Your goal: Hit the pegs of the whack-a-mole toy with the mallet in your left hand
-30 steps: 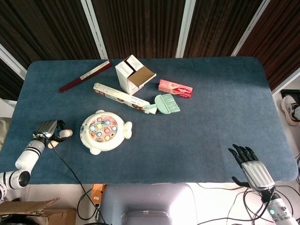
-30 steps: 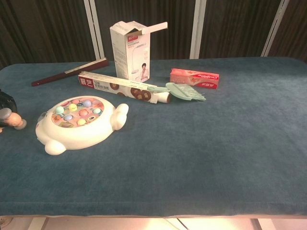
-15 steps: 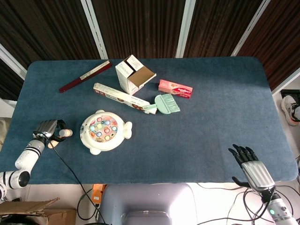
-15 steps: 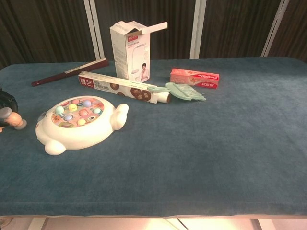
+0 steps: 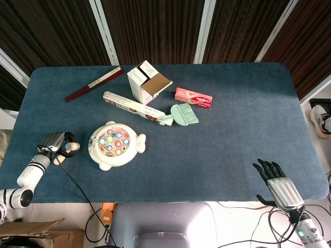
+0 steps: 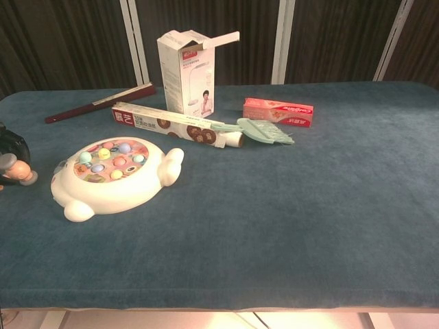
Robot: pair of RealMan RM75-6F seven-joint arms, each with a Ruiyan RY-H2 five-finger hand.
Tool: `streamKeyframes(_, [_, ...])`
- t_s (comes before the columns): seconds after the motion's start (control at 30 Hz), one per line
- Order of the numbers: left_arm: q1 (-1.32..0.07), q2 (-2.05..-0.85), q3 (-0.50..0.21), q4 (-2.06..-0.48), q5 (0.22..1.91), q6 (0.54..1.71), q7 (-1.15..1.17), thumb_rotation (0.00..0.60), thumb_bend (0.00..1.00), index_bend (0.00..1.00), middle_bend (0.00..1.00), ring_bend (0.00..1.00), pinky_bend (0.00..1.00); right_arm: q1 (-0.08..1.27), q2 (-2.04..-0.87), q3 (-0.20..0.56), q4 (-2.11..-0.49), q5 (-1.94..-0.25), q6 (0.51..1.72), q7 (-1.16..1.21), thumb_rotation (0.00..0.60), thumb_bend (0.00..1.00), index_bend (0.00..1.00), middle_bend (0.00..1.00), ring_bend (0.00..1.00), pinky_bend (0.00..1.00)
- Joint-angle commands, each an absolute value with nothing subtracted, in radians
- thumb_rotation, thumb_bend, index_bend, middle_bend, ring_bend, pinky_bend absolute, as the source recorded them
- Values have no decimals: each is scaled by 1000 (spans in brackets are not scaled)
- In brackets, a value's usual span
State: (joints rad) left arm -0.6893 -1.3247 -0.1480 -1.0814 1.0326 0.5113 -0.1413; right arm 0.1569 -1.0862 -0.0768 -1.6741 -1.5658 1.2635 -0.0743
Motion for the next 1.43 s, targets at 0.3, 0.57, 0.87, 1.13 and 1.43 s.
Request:
streamKeyframes(0.3, [-670, -1308, -166, -1093, 1103, 542, -229, 600, 85, 404, 384, 286, 434, 157, -1088, -76, -1674, -1564, 1262, -78, 600, 180, 0, 0, 0, 0])
streamKeyframes(0.57, [-645, -1269, -173, -1133, 1166, 589, -300, 600, 82, 382, 369, 279, 423, 157, -1091, -77, -1675, -1563, 1260, -84, 600, 180, 0, 0, 0, 0])
streamKeyframes(0.87, [-385, -1162, -143, -1307, 1365, 1201, -268, 600, 46, 0, 0, 0, 130, 148, -1081, -74, -1674, -1557, 1275, -70, 600, 180, 0, 0, 0, 0])
streamKeyframes(1.13, [-86, -1219, 21, -1437, 1570, 1688, -48, 600, 46, 0, 0, 0, 60, 147, -1093, -71, -1684, -1544, 1269, -115, 600, 180, 0, 0, 0, 0])
streamKeyframes(1.43, [-69, -1232, 75, -1504, 1649, 1651, 139, 600, 46, 0, 0, 0, 60, 135, -1089, -77, -1692, -1558, 1291, -124, 600, 179, 0, 0, 0, 0])
